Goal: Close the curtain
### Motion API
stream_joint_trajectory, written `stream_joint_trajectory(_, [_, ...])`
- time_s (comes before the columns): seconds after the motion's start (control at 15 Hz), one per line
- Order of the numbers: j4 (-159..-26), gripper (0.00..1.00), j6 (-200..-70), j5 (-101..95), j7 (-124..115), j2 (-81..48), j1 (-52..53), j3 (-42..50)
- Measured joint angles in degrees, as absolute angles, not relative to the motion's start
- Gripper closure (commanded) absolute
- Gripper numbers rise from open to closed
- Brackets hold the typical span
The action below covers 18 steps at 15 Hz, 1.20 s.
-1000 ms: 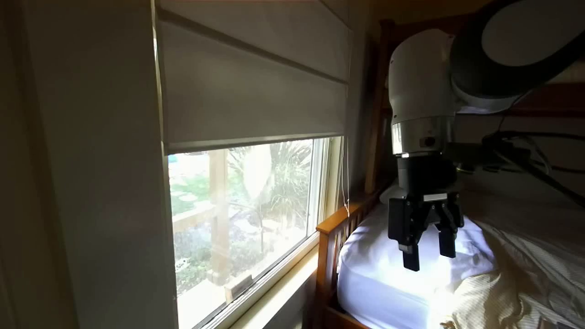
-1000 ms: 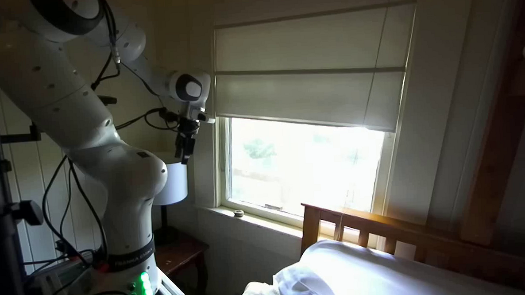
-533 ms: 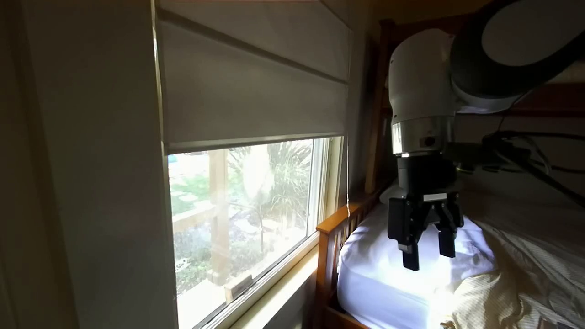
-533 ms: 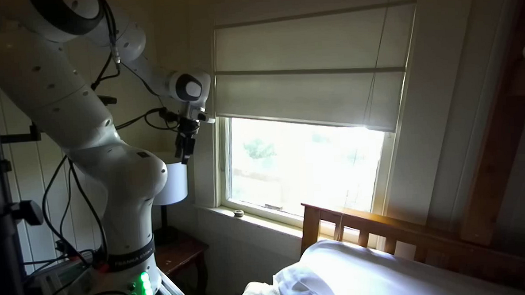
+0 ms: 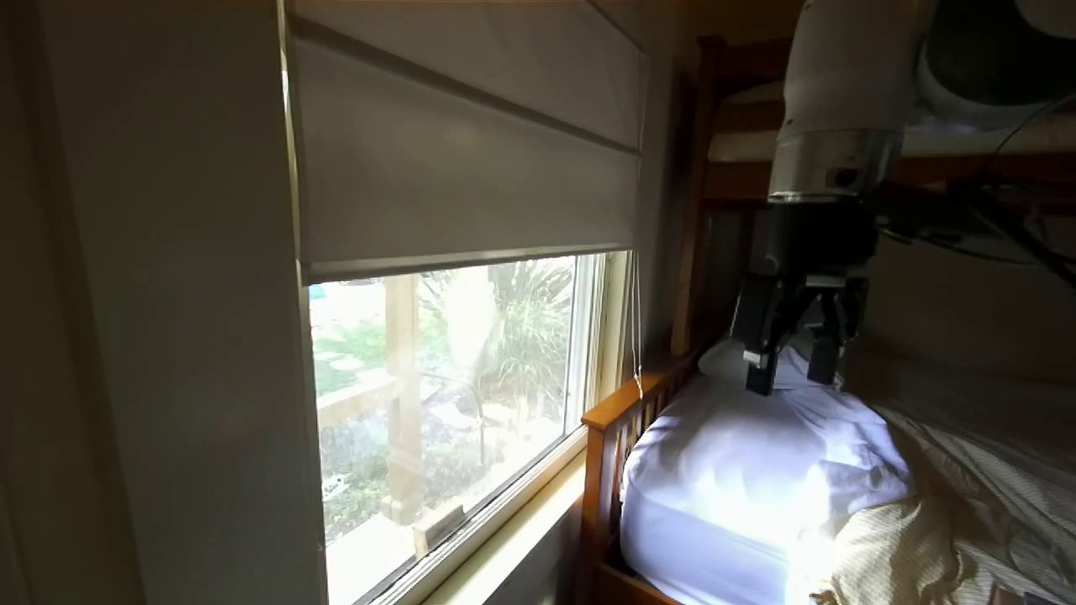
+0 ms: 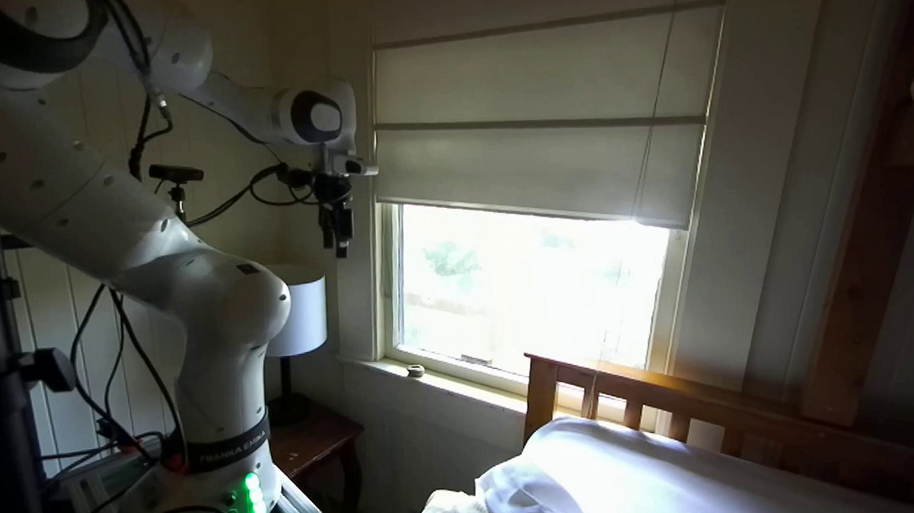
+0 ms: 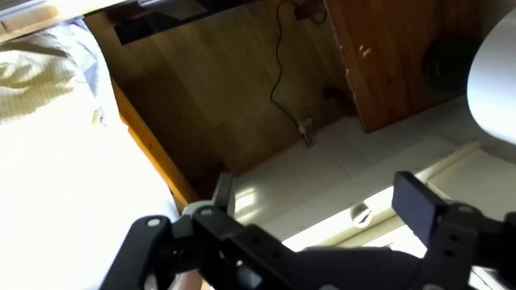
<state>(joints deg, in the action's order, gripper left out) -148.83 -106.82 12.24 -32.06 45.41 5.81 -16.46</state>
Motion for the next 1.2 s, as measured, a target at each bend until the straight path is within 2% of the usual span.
stream_joint_trajectory(0.33, [-149.0,0.0,-104.8,10.4,-34.1,55.0,0.0,-13.1])
stream_joint_trajectory(0.6, [-149.1,0.0,-105.3,10.5,-34.2,55.4,-0.4,-13.2])
stream_joint_trajectory(0.8, [-149.0,0.0,-110.9,10.7,-33.8,55.8,-0.9,-12.4])
stream_joint_trajectory(1.0, [-147.3,0.0,-112.1,10.6,-28.0,56.2,-1.2,-8.3])
stream_joint_trajectory(1.2, [-143.7,0.0,-106.4,9.6,-18.2,55.5,-1.3,-2.5])
